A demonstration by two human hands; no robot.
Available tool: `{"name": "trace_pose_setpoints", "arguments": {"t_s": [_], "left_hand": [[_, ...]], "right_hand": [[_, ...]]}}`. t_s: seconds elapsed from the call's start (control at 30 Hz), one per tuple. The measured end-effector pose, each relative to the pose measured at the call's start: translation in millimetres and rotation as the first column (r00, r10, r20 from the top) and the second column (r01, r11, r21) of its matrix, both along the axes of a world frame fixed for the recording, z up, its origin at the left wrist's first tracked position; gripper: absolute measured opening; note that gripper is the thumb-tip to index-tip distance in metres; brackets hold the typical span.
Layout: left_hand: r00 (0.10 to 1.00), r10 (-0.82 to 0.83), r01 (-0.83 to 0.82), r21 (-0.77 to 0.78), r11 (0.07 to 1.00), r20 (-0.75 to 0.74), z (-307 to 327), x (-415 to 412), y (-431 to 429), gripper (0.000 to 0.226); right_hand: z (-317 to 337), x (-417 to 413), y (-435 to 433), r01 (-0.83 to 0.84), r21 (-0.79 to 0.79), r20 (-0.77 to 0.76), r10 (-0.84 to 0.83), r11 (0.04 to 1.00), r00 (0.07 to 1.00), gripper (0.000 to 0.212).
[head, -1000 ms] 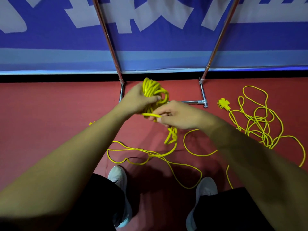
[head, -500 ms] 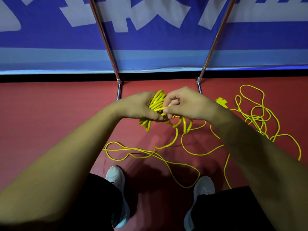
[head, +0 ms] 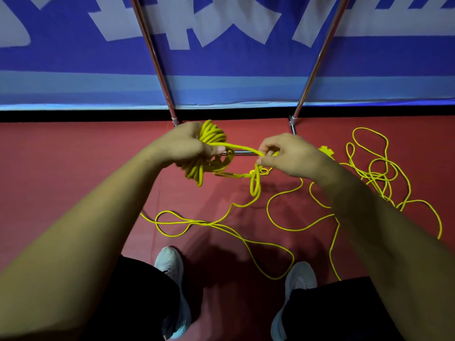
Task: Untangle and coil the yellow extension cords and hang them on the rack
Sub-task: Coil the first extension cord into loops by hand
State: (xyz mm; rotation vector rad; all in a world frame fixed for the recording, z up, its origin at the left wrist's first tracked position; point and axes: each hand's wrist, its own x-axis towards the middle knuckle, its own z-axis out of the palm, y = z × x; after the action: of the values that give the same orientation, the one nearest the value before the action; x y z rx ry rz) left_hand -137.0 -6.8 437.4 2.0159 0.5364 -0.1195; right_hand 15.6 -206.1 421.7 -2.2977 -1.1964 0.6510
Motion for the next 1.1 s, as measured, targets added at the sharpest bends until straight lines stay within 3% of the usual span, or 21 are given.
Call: {"name": "trace_pose_setpoints", "arguments": {"t_s": [0.17,0.37,0.43,0.57,0.7,0.73,0.8,0.9,0.93,1.0,1.1], "left_hand": [[0.995,0.102,-0.101,-0.175,0.979,0.0,1,-4,-2,0.018],[0.941,0.338,-0.305,-0.379,0.873,0.022,-2,0,8,0.026],[0.902,0.43,-0.379,-0.414,0.828,0.034,-3,-1,19,0.025],[0.859,0.51,-0.455,-0.396,0.797,0.039,-7,-1,27,0.03],[0.83,0.554,-0.45,-0.519,0.727,0.057,-7,2,23,0.023],[0.816,0.575,-0.455,-0.542,0.707,0.064,-6,3,23,0.02],[0.791,0.608,-0.47,-0.561,0.681,0.076,-5,2,24,0.017],[0.779,0.624,-0.481,-0.587,0.651,0.053,-6,1,25,0.014],[0.781,0.624,-0.485,-0.594,0.642,0.038,-5,1,25,0.014],[0.773,0.634,-0.49,-0.613,0.619,0.022,-4,1,24,0.016],[0.687,0.722,-0.559,-0.577,0.596,0.081,-1,2,22,0.014]], "right_hand": [[-7,1,-2,0.137,0.088,-0.287,-0.106,0.987,0.952,0.015],[-19,6,-9,0.314,0.063,-0.69,-0.186,0.947,0.699,0.033],[-22,13,-11,0.395,0.067,-0.741,-0.219,0.916,0.635,0.037],[-29,21,-8,0.475,0.085,-0.741,-0.263,0.876,0.618,0.043],[-27,15,-7,0.551,0.045,-0.906,-0.199,0.833,0.375,0.042],[-26,15,-6,0.546,0.047,-0.92,-0.176,0.836,0.35,0.042],[-24,14,-5,0.463,0.066,-0.897,-0.15,0.884,0.415,0.042],[-24,5,-5,0.185,0.047,-0.724,-0.094,0.982,0.684,0.036],[-27,3,-5,0.107,0.042,-0.68,-0.05,0.993,0.732,0.032],[-33,3,-5,0.046,0.042,-0.647,-0.008,0.998,0.763,0.028],[-38,11,-6,0.154,0.045,-0.618,-0.094,0.987,0.78,0.025]]}}
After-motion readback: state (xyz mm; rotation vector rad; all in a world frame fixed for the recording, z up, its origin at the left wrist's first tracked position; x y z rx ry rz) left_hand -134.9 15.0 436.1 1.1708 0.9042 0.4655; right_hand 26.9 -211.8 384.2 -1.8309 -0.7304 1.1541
